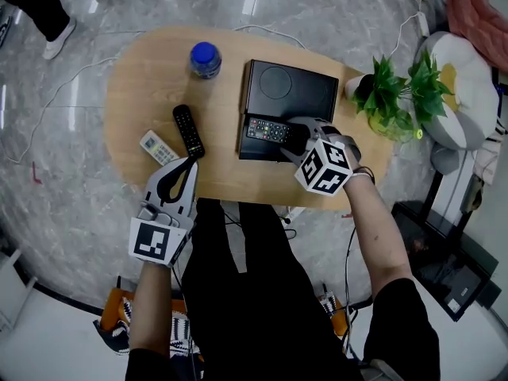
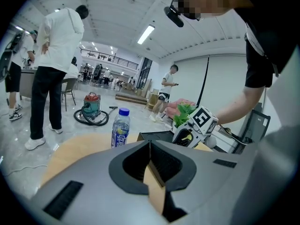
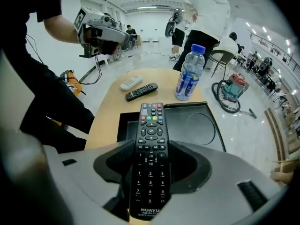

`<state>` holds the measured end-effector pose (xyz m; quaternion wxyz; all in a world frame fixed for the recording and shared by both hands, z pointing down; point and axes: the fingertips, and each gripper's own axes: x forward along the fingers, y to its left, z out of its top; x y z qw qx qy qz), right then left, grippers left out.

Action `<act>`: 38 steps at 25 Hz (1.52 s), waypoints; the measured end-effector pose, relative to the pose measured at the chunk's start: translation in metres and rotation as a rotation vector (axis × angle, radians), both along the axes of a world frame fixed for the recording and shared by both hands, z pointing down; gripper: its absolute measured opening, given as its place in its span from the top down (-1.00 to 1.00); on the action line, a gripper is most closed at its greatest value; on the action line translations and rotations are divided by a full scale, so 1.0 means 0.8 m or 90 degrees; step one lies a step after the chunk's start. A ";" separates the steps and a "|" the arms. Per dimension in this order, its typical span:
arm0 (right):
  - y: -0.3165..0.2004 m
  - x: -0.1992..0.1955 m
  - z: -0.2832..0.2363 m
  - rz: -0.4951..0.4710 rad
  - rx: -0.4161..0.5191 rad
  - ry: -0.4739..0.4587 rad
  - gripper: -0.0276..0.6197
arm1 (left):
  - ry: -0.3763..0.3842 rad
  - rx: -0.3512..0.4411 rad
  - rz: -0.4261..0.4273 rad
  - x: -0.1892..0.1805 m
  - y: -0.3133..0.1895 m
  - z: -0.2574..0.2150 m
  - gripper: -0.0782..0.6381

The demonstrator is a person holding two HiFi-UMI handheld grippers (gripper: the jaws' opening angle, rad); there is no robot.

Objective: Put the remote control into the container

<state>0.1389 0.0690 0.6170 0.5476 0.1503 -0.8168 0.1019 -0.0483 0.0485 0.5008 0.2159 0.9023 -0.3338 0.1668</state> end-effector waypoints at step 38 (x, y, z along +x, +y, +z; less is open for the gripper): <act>0.055 0.001 0.123 -0.061 -0.118 0.082 0.17 | -0.026 -0.053 -0.026 -0.027 0.027 0.041 0.76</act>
